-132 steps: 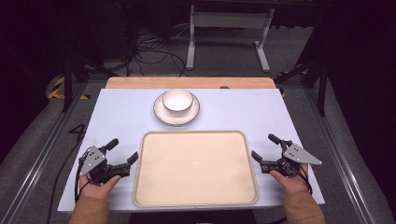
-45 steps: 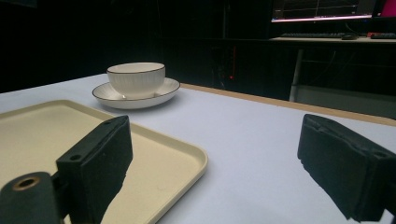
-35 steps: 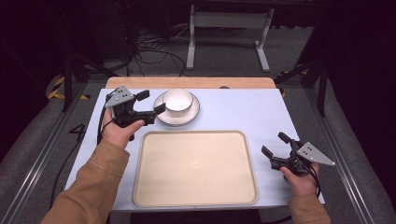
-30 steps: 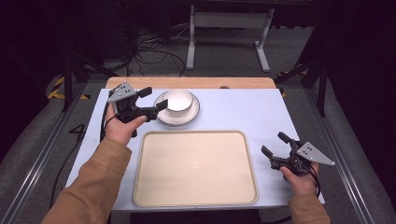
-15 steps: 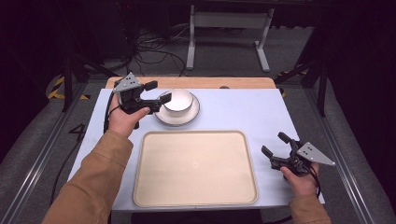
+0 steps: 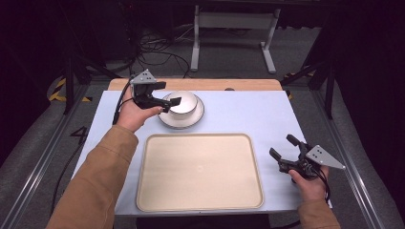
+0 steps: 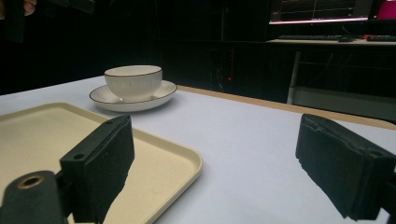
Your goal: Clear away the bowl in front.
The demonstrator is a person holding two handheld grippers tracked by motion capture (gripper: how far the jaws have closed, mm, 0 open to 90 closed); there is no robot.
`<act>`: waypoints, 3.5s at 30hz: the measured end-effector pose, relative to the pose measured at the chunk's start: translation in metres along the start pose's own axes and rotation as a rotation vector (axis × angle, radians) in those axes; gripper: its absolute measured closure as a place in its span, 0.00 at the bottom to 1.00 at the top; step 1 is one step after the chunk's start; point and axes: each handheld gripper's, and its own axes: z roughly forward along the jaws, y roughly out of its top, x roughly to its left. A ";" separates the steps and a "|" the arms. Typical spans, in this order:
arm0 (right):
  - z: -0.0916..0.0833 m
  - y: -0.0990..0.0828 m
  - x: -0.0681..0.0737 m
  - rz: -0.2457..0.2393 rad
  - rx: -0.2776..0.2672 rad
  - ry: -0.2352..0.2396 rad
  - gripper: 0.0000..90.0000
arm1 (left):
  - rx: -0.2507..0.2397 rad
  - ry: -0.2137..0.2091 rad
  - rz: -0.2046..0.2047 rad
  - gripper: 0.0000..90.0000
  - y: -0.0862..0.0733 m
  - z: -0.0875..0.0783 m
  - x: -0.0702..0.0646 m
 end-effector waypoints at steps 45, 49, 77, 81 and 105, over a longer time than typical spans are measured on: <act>-0.003 0.001 0.002 0.002 -0.009 0.014 0.16 | 0.452 -0.052 0.181 0.39 -0.028 0.087 0.026; -0.002 0.001 0.002 0.003 -0.005 0.020 0.16 | 0.452 -0.071 0.183 0.43 -0.029 0.090 0.027; 0.000 -0.001 0.002 0.004 0.007 0.027 0.16 | 0.628 -0.141 0.295 0.70 -0.040 0.109 0.012; -0.001 -0.001 0.003 0.003 0.008 0.027 0.16 | 0.637 -0.134 0.316 0.78 -0.039 0.109 0.011; -0.002 0.000 0.002 0.007 0.001 0.026 0.17 | 0.639 -0.107 0.431 0.92 -0.023 0.106 -0.003</act>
